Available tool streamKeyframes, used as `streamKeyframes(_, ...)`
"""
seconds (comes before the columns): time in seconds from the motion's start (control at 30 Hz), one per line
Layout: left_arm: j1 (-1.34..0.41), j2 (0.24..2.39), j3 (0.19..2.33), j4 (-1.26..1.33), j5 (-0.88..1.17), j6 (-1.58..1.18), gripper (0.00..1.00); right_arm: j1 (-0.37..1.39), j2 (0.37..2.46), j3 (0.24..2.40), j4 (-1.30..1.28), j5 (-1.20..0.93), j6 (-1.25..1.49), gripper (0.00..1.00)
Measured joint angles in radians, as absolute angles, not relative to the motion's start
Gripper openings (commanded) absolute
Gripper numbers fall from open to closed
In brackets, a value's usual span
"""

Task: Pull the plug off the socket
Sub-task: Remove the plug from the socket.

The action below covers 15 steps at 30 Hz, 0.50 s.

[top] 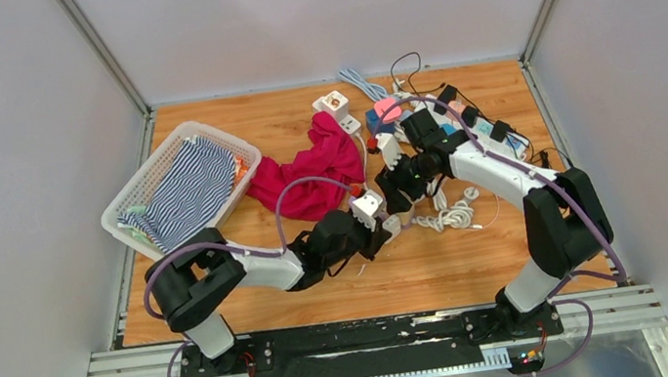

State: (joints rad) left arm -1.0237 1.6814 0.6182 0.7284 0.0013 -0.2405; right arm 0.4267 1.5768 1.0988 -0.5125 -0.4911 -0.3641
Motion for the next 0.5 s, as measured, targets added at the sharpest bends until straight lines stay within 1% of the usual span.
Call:
streamKeyframes(0.13,-1.031,1.675,0.619,0.715,-0.025,-0.252,0.00,0.427,1.581,1.102,-0.514,-0.493,-0.364,0.17)
streamKeyframes(0.37,-0.970,1.675,0.622,0.714,0.110,-0.364,0.00,0.427,1.582,1.106,-0.508,-0.498,-0.361,0.17)
streamKeyframes(0.5,-0.985,1.667,0.622,0.700,0.077,-0.340,0.00,0.427,1.583,1.107,-0.509,-0.498,-0.360,0.17)
